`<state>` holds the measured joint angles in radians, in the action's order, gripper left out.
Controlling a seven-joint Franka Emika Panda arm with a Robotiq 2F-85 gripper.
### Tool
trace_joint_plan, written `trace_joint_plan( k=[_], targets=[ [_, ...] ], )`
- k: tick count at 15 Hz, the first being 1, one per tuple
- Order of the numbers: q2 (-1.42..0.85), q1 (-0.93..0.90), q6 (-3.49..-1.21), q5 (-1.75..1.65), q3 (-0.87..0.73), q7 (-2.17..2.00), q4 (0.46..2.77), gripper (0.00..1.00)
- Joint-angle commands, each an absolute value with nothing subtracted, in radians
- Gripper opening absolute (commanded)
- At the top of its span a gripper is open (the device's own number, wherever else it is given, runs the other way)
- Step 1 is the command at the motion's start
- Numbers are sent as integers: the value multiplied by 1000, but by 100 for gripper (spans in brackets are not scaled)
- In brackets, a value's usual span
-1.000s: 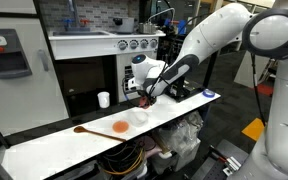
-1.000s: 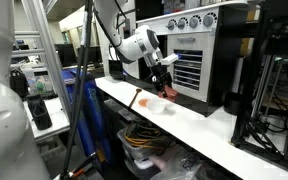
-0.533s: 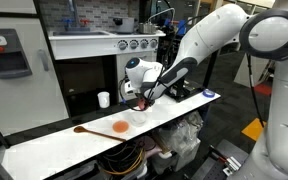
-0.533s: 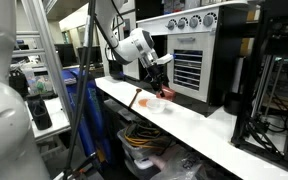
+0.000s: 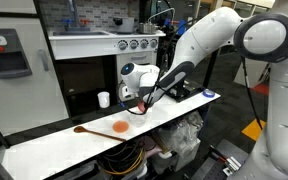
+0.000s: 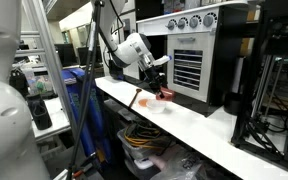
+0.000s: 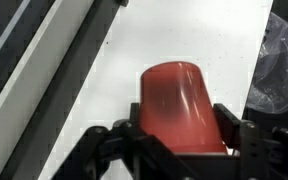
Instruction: Pick the pink cup and pour the beans into the bowl
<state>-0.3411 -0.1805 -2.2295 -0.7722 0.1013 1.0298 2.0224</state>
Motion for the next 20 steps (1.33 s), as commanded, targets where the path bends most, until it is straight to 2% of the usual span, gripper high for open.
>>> trace_joint_plan(
  k=[1,20],
  targets=[
    [-381,-199,-2150,-844,108,981,1971,48],
    [-437,-243,-1991,-994,177,986,1925,48]
  ],
)
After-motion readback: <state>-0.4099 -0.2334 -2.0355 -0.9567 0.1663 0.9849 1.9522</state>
